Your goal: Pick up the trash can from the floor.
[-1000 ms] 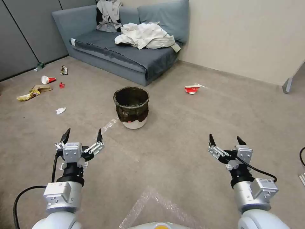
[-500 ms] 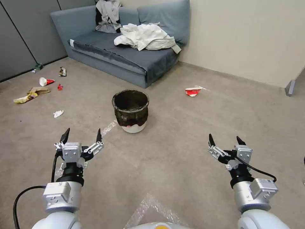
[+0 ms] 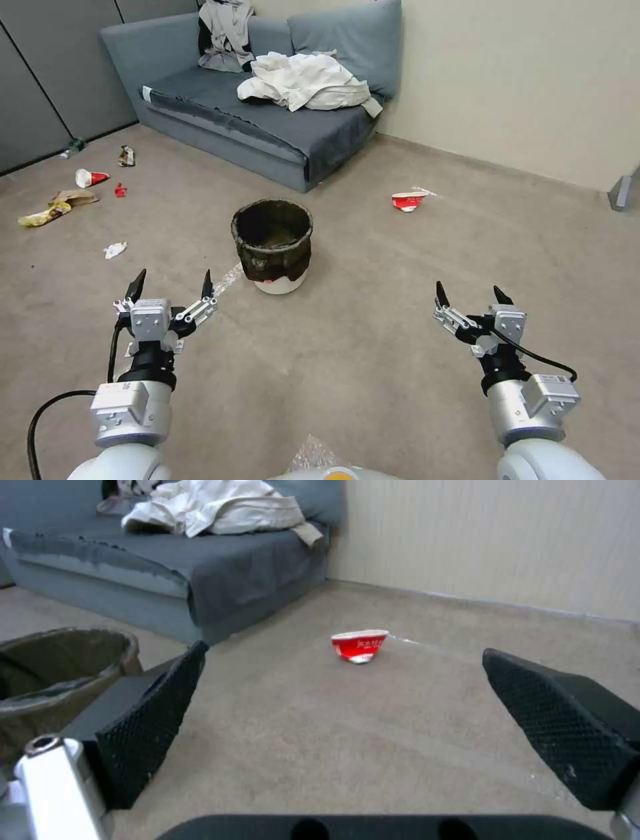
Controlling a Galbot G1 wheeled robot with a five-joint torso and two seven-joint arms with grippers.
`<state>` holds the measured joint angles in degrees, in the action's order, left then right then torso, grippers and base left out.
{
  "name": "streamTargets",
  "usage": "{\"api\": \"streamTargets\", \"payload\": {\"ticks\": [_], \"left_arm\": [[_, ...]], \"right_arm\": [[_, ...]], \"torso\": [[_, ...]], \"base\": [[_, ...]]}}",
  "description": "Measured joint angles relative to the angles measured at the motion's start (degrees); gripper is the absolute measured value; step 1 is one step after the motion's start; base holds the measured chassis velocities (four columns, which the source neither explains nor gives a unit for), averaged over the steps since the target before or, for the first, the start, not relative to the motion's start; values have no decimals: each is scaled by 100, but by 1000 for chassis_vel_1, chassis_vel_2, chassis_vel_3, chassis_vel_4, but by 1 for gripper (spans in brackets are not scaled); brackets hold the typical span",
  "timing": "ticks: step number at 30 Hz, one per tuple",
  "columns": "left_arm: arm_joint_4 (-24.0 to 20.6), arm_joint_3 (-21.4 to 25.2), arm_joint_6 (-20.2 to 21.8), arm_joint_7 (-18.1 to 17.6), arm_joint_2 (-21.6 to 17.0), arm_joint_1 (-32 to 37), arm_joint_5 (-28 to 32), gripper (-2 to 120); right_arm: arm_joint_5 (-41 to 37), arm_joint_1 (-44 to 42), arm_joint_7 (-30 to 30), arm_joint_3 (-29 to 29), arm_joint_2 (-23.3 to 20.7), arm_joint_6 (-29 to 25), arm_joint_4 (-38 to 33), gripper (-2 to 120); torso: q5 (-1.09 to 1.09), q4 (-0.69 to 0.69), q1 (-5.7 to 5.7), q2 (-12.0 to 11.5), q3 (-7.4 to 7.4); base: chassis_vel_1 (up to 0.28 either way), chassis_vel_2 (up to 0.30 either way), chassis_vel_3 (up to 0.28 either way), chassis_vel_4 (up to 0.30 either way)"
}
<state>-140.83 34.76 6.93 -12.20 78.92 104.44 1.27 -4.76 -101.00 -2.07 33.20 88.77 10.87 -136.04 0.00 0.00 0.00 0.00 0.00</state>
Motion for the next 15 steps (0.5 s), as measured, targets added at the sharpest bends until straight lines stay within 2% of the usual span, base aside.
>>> {"api": "streamTargets", "payload": {"ticks": [15], "left_arm": [[-18,7,0,-10,-4,24,25,100]], "right_arm": [[3,-13,6,-22,-23,-3,5,100]], "torso": [[-1,0,0,0,0]], "base": [[-114,114,111,-112]]}}
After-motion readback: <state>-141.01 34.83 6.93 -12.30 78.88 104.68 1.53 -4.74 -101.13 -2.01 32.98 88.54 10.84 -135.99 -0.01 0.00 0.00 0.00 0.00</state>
